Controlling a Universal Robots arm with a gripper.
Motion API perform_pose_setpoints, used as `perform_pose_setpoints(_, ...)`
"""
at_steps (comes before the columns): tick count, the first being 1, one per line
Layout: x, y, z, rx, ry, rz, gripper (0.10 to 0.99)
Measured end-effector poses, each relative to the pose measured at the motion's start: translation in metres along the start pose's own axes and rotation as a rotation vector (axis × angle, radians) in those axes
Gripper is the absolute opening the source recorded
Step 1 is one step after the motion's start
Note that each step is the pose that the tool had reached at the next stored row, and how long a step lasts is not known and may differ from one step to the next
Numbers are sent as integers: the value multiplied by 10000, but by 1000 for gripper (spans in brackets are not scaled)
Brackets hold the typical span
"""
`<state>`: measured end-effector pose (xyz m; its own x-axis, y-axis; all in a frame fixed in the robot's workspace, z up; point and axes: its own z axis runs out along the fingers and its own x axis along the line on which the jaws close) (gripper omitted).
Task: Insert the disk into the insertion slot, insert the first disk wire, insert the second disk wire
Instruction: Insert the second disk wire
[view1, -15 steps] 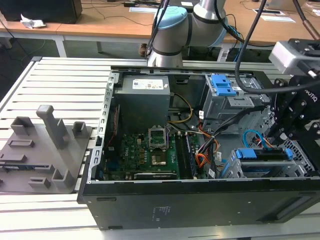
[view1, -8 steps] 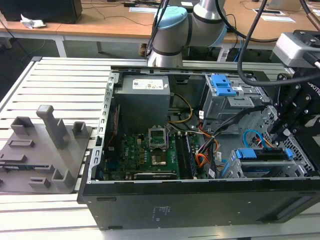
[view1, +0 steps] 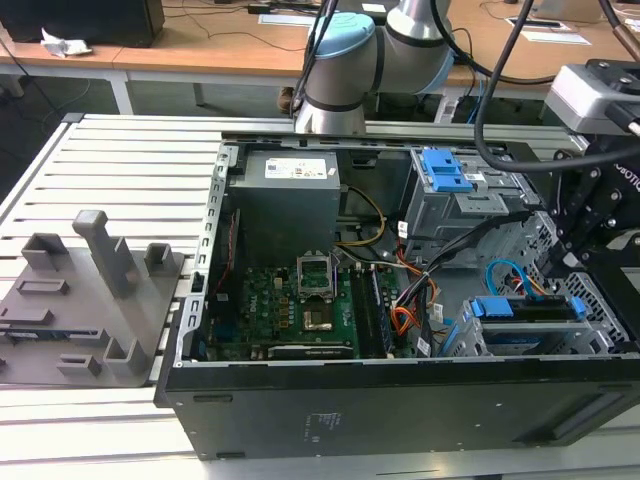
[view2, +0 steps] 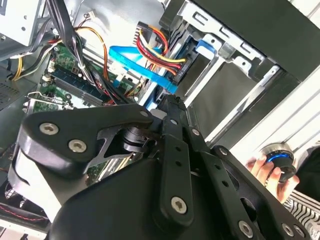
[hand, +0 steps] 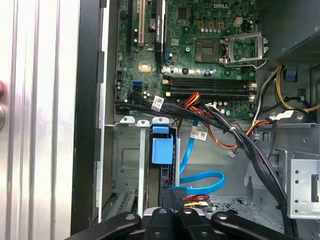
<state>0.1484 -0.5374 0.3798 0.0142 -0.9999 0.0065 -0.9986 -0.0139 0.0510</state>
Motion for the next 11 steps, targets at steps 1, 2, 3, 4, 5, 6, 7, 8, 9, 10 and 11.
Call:
perform_pose_setpoints(1,1,24,3,0,-2,0,106)
perform_pose_setpoints(2,2,49,5,0,-3,0,106)
perform_pose_setpoints(3,3,73,8,0,-4,0,106)
perform_pose_setpoints(4,3,89,9,0,-3,1,106)
perform_pose_setpoints(5,4,104,10,0,-3,1,106)
perform_pose_setpoints(6,4,104,10,0,-3,-2,106)
perform_pose_setpoints(7,3,104,10,1,-4,-2,106)
perform_pose_setpoints(8,3,105,10,0,-3,-1,106)
perform_pose_setpoints(9,3,105,10,0,-4,0,106)
perform_pose_setpoints(10,3,106,10,1,-4,-1,106)
perform_pose_setpoints(11,3,106,10,0,-4,0,106)
